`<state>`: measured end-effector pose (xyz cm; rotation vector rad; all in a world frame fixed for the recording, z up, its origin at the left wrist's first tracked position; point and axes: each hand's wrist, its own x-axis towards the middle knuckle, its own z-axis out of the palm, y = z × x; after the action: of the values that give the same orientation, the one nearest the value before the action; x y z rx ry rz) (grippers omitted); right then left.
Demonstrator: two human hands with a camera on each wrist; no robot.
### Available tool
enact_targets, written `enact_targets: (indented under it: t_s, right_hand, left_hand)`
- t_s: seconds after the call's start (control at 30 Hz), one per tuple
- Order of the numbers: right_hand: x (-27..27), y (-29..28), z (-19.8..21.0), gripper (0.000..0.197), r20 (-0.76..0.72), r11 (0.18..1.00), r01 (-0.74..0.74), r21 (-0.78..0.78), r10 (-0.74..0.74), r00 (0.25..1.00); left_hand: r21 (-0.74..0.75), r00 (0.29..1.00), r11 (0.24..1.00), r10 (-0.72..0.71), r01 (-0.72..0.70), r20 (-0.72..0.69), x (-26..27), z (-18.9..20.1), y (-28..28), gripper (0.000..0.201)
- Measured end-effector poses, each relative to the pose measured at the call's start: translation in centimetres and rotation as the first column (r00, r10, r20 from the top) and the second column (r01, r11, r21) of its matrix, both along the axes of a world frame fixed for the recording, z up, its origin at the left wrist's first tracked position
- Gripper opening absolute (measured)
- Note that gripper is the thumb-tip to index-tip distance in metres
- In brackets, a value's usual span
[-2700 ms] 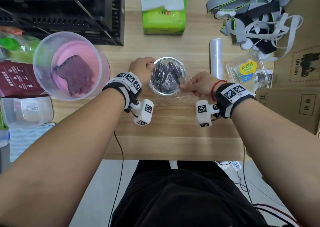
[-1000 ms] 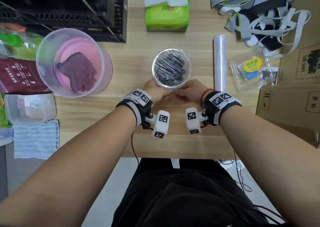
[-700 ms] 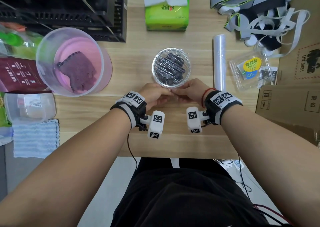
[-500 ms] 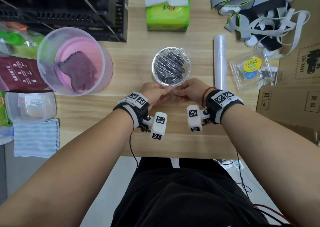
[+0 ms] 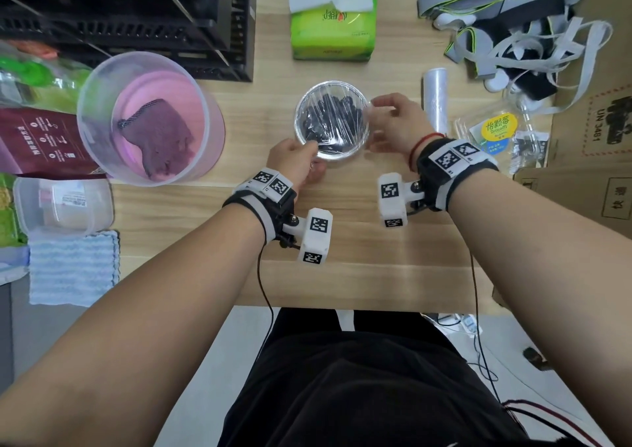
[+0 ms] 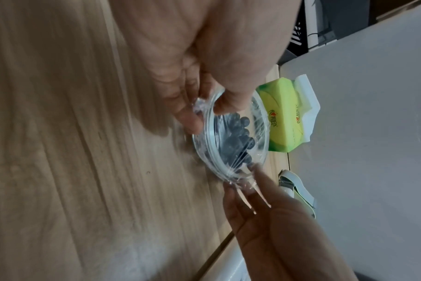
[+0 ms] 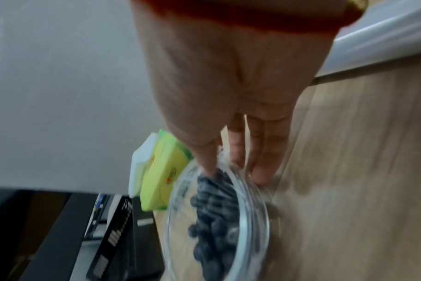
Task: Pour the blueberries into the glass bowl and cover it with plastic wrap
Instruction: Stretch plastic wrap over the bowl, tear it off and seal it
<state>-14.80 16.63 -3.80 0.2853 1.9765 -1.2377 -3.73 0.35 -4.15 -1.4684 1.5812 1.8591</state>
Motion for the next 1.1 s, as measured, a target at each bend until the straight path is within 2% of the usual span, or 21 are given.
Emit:
enact_targets:
  t_s: [0.07,0.1,0.2,0.27,0.37,0.5,0.63,0.7,0.83,0.97,1.1]
  right_hand:
    - [0.2,-0.4,-0.5,0.028,-0.087,0.983,-0.128,0.129,0.14,0.986]
    - [0.4,-0.4,-0.6,0.026,-0.105,0.979,-0.131,0.157,0.148,0.983]
    - [1.0,0.3,-0.8,0.021,-0.076,0.994,-0.044,0.095,0.051,0.996]
    - [1.5,0.9,-0.8,0.012,-0.05,1.0,-0.005,0.029,0.006,0.999]
    - [2.3,1.6,-1.1,0.011,0.03,0.99,0.115,-0.087,-0.113,0.993]
    - [3.1,1.5,-1.1,0.012,0.236,0.901,0.382,-0.204,-0.334,0.913]
    - [3.2,1.2,-0.6,0.014,0.329,0.866,0.459,-0.197,-0.383,0.863]
    - [3.1,1.1,-0.6,0.015,0.336,0.864,0.465,-0.192,-0.387,0.859]
    - [2.8,1.3,-1.2,0.014,0.279,0.904,0.388,-0.182,-0.33,0.902]
    - [2.2,1.5,-1.7,0.017,0.214,0.947,0.27,-0.171,-0.232,0.949]
    - [2.0,1.7,-1.8,0.017,0.193,0.965,0.202,-0.164,-0.17,0.966]
  left_hand:
    - [-0.088,1.0,0.996,0.022,-0.021,0.013,0.0,-0.2,-0.3,0.013]
    - [-0.122,0.999,0.992,0.04,-0.039,0.008,0.0,-0.2,-0.4,0.016]
    - [-0.181,0.997,0.981,0.064,-0.071,-0.04,0.3,-0.6,-0.9,0.02]
    - [-0.109,0.987,0.982,0.145,-0.152,-0.072,0.5,-0.7,-1.1,0.019]
    - [-0.047,0.973,0.974,0.217,-0.222,-0.082,0.5,-1.0,-1.2,0.022]
    - [-0.04,0.974,0.977,0.203,-0.207,-0.098,0.4,-0.8,-1.2,0.019]
    - [-0.078,0.97,0.97,0.224,-0.232,-0.099,0.1,-0.3,-1.3,0.012]
    - [-0.099,0.965,0.964,0.237,-0.248,-0.112,-0.4,-0.2,-1.1,0.012]
    - [-0.223,0.995,0.971,0.066,-0.082,-0.078,-0.8,-0.7,-1.3,0.035]
    - [-0.224,0.999,0.975,-0.004,-0.006,-0.044,-0.9,-0.9,-1.9,0.022]
    - [-0.195,0.997,0.978,0.062,-0.068,-0.036,-1.2,-0.8,-2.1,0.015]
